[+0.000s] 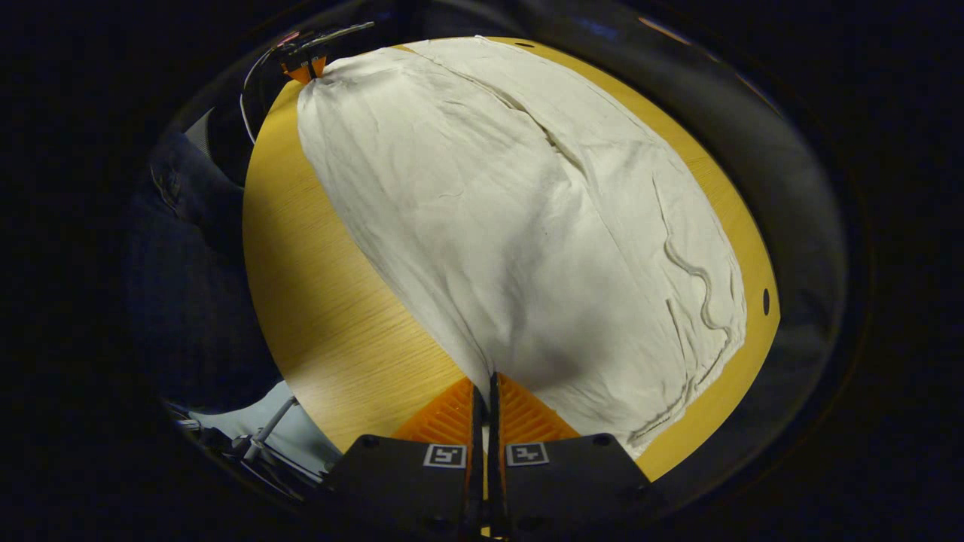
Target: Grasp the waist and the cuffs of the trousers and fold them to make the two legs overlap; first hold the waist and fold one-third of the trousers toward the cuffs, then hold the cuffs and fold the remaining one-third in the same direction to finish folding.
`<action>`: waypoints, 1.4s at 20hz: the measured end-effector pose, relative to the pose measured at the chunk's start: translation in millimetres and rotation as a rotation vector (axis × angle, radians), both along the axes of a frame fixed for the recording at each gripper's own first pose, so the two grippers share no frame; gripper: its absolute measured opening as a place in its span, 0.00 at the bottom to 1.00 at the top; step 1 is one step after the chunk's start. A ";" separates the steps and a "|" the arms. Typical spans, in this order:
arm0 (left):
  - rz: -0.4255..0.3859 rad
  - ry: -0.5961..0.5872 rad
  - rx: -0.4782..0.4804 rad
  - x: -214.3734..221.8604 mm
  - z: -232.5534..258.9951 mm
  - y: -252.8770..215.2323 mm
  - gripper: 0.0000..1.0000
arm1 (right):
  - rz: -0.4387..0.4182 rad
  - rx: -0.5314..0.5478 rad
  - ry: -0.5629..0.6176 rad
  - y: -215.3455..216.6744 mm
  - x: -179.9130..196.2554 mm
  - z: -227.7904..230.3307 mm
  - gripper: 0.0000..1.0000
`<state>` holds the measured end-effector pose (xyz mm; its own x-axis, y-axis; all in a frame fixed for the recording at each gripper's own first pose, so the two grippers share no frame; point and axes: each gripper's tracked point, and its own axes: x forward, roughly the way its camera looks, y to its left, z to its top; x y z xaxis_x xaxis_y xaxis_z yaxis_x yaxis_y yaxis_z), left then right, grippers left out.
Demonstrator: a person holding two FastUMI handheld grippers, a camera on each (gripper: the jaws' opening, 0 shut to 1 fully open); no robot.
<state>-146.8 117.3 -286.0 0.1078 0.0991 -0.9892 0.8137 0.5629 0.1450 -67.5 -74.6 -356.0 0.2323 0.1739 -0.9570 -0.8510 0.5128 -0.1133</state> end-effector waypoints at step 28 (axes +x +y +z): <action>0.441 -0.946 -0.079 466.8 122.3 -21.5 0.00 | -0.754 0.317 -0.552 9.1 319.8 80.8 0.05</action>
<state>320.0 95.8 -163.7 0.8112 0.2563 -0.5256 0.1076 0.8180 0.5650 252.3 -65.6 -275.2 0.7877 0.0264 -0.6155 -0.1579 0.9743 -0.1603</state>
